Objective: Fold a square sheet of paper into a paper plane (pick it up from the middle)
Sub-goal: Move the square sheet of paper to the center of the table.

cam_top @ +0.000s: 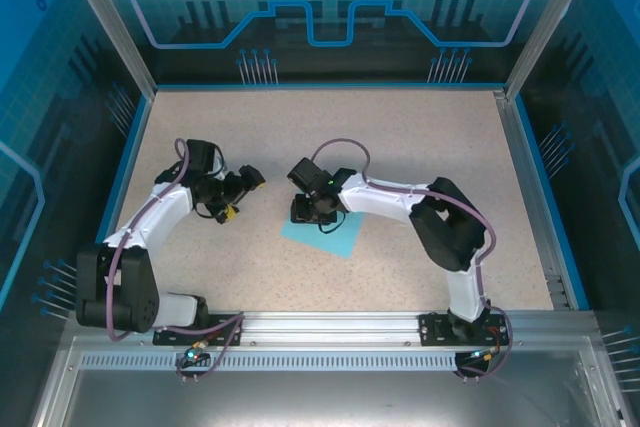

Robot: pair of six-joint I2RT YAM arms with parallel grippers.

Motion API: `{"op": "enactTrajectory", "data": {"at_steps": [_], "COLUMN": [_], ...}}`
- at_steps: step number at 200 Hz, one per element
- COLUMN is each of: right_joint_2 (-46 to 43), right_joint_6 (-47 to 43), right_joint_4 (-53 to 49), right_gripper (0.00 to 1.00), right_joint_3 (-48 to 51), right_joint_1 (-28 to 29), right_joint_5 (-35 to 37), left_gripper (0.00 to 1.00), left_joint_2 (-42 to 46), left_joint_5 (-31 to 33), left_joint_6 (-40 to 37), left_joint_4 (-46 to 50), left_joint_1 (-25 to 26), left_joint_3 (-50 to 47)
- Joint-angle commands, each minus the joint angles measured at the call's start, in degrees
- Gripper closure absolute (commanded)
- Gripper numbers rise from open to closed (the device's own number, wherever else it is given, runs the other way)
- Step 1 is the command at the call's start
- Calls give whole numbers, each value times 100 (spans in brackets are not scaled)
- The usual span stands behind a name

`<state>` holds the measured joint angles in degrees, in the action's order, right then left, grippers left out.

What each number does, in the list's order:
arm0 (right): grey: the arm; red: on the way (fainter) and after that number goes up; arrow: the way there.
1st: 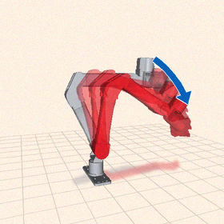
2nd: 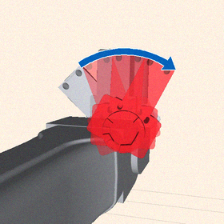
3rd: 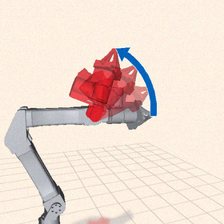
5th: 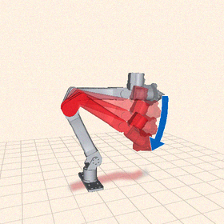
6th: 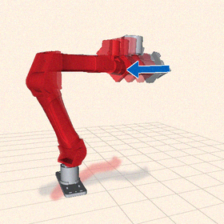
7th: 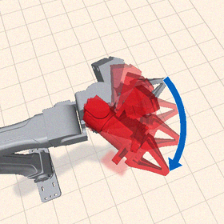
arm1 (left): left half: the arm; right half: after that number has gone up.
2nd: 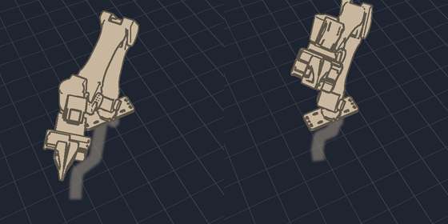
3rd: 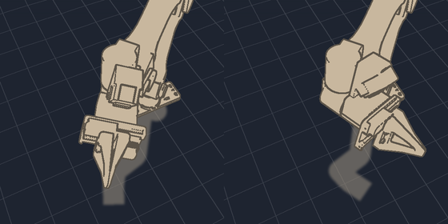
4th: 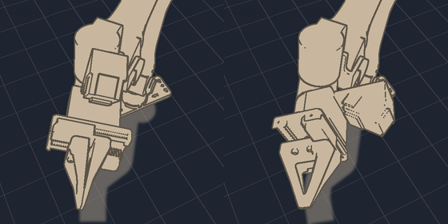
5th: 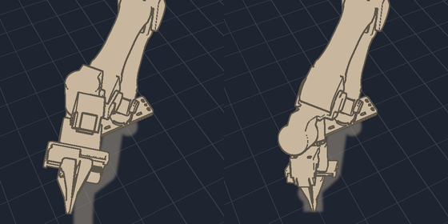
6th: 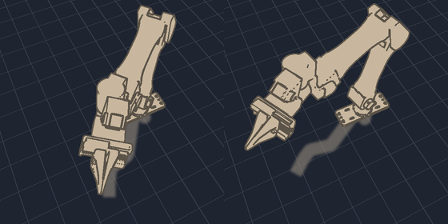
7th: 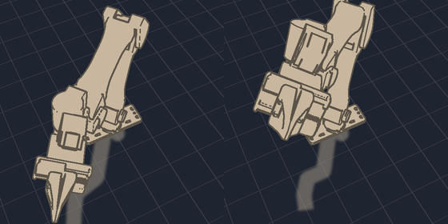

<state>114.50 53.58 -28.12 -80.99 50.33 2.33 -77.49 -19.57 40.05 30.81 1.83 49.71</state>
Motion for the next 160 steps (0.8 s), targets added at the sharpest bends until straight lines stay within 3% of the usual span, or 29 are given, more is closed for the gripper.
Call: {"op": "enactTrajectory", "data": {"at_steps": [1, 43, 113, 133, 160], "right_joint_2": [349, 451, -644, -818, -1181], "right_joint_6": [-55, -633, -1169, -989, -535], "right_joint_4": [-183, -749, -1346, -1531, -1945], "right_gripper": [55, 53, 51, 49, 36], "right_joint_3": [-315, -333, 1533, 1231, 577], "right_joint_1": [144, 266, 339, 345, 293], "right_joint_5": [-182, -211, -598, -612, 200], "left_gripper": [1, 2, 2, 2, 1], "left_joint_2": [151, 197, 320, 348, 362], "left_joint_5": [-117, -86, -64, -46, 56], "left_joint_6": [-246, -261, -222, -225, -292], "left_joint_4": [136, 103, 83, 90, 194], "left_joint_1": [-77, -78, -77, -77, -77], "left_joint_3": [-49, -98, -107, -92, -25]}}
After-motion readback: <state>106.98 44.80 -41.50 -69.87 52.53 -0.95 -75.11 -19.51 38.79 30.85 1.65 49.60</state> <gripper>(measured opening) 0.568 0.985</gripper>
